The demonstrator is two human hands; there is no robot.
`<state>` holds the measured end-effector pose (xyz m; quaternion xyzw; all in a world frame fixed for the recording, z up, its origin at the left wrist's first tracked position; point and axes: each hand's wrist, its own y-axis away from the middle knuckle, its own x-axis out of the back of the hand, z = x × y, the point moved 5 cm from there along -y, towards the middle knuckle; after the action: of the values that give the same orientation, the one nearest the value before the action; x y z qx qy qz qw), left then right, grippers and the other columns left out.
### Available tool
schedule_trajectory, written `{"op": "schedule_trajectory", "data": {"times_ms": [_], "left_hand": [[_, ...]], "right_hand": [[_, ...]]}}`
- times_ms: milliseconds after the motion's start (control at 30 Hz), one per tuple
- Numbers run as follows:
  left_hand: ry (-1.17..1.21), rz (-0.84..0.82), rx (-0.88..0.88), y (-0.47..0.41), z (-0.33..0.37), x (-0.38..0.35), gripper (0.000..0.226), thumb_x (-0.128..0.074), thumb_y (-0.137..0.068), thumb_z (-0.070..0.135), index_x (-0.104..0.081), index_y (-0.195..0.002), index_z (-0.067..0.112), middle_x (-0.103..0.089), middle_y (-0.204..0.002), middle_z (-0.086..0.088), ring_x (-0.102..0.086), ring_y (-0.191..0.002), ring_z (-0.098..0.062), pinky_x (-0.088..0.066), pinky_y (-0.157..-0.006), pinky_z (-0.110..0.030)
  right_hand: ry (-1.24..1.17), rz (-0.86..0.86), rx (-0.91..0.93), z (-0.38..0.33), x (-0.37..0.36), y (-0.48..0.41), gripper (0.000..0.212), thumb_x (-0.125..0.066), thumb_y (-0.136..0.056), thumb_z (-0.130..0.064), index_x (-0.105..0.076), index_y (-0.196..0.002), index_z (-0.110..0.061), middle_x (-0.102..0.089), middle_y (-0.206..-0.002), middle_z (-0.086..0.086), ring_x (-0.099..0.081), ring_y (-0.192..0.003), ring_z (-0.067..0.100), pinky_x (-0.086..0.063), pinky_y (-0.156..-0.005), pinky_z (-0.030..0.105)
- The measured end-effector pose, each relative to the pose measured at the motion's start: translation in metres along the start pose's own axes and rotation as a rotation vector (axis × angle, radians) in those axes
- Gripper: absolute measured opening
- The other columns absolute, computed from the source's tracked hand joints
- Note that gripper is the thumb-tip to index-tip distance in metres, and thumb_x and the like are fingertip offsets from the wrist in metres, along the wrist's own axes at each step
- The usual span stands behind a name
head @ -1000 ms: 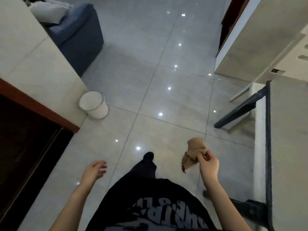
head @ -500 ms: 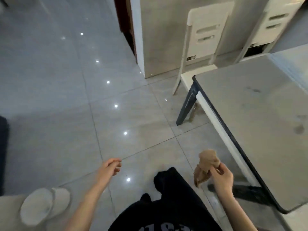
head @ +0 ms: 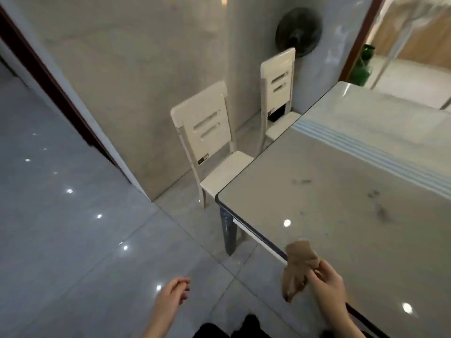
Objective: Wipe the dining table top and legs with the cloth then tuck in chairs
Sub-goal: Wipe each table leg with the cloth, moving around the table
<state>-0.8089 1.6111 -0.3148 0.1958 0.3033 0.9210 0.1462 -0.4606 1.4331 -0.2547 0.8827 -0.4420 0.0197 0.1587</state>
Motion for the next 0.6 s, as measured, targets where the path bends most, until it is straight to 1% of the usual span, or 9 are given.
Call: {"op": "schedule_trajectory", "data": {"times_ms": [67, 133, 200, 267, 333, 400, 467, 533, 600], "left_hand": [[-0.088, -0.066, -0.074, -0.020, 0.042, -0.019, 0.025, -0.051, -0.093, -0.001, -0.065, -0.081, 0.015, -0.066, -0.076, -0.010, -0.055, -0.060, -0.018, -0.043, -0.054, -0.018], [-0.176, -0.136, -0.162, -0.039, 0.089, -0.041, 0.023, -0.051, -0.093, -0.002, -0.064, -0.082, 0.013, -0.066, -0.077, -0.010, -0.055, -0.063, -0.018, -0.043, -0.052, -0.011], [-0.247, -0.199, -0.264, -0.057, 0.131, -0.064, 0.023, -0.051, -0.092, -0.006, -0.062, -0.083, 0.011, -0.063, -0.077, -0.007, -0.054, -0.065, -0.015, -0.043, -0.054, -0.008], [-0.352, -0.268, -0.388, -0.079, 0.167, -0.090, 0.027, -0.053, -0.090, -0.007, -0.061, -0.083, 0.018, -0.063, -0.083, -0.001, -0.058, -0.070, -0.006, -0.045, -0.065, -0.010], [-0.482, -0.360, -0.470, -0.102, 0.190, -0.118, 0.024, -0.055, -0.091, -0.001, -0.061, -0.096, 0.021, -0.061, -0.097, 0.002, -0.060, -0.084, 0.000, -0.047, -0.081, -0.016], [-0.647, -0.455, -0.533, -0.128, 0.207, -0.147, 0.027, -0.055, -0.092, 0.008, -0.058, -0.118, 0.016, -0.057, -0.115, 0.001, -0.057, -0.106, -0.011, -0.042, -0.095, -0.019], [-0.785, -0.496, -0.630, -0.154, 0.223, -0.172, 0.041, -0.051, -0.091, 0.024, -0.052, -0.130, 0.011, -0.051, -0.130, -0.002, -0.049, -0.123, -0.016, -0.032, -0.101, -0.019], [-0.871, -0.516, -0.732, -0.181, 0.234, -0.200, 0.067, -0.037, -0.081, 0.046, -0.045, -0.138, 0.011, -0.043, -0.143, -0.004, -0.040, -0.134, -0.019, -0.024, -0.108, -0.021], [-1.009, -0.541, -0.800, -0.212, 0.236, -0.228, 0.079, -0.026, -0.075, 0.054, -0.034, -0.145, 0.018, -0.031, -0.151, -0.004, -0.028, -0.142, -0.020, -0.017, -0.113, -0.025]], "right_hand": [[-0.019, 0.041, 0.036, -0.018, 0.001, -0.013, 0.025, -0.056, -0.083, 0.021, -0.066, -0.082, -0.002, -0.065, -0.064, 0.002, -0.055, -0.054, 0.000, -0.043, -0.051, 0.012], [-0.033, 0.084, 0.051, -0.031, 0.005, -0.028, 0.022, -0.054, -0.085, 0.019, -0.065, -0.087, 0.000, -0.066, -0.064, 0.004, -0.057, -0.052, 0.001, -0.044, -0.049, 0.013], [-0.044, 0.157, 0.058, -0.036, 0.010, -0.040, 0.022, -0.056, -0.087, 0.015, -0.066, -0.094, -0.003, -0.070, -0.071, 0.006, -0.064, -0.058, 0.006, -0.047, -0.052, 0.015], [0.027, 0.256, 0.067, -0.037, 0.016, -0.055, 0.029, -0.062, -0.086, 0.009, -0.068, -0.097, -0.016, -0.073, -0.078, 0.002, -0.070, -0.072, 0.013, -0.051, -0.058, 0.014], [0.158, 0.327, 0.102, -0.040, 0.017, -0.073, 0.037, -0.066, -0.083, 0.008, -0.065, -0.094, -0.028, -0.071, -0.084, -0.001, -0.067, -0.077, 0.008, -0.048, -0.061, 0.009], [0.362, 0.355, 0.207, -0.047, 0.012, -0.095, 0.043, -0.070, -0.077, 0.009, -0.063, -0.096, -0.029, -0.066, -0.088, -0.006, -0.062, -0.078, 0.004, -0.043, -0.066, 0.008], [0.550, 0.278, 0.266, -0.041, -0.005, -0.122, 0.040, -0.072, -0.076, 0.000, -0.066, -0.107, -0.024, -0.062, -0.096, -0.008, -0.061, -0.086, 0.011, -0.040, -0.073, 0.012], [0.697, 0.058, 0.243, -0.018, -0.034, -0.149, 0.040, -0.066, -0.081, -0.018, -0.064, -0.120, -0.022, -0.060, -0.109, -0.007, -0.059, -0.101, 0.022, -0.041, -0.084, 0.020], [0.915, -0.191, 0.250, 0.018, -0.065, -0.169, 0.046, -0.055, -0.088, -0.037, -0.054, -0.133, -0.027, -0.058, -0.126, -0.003, -0.053, -0.115, 0.025, -0.043, -0.096, 0.027]]}}
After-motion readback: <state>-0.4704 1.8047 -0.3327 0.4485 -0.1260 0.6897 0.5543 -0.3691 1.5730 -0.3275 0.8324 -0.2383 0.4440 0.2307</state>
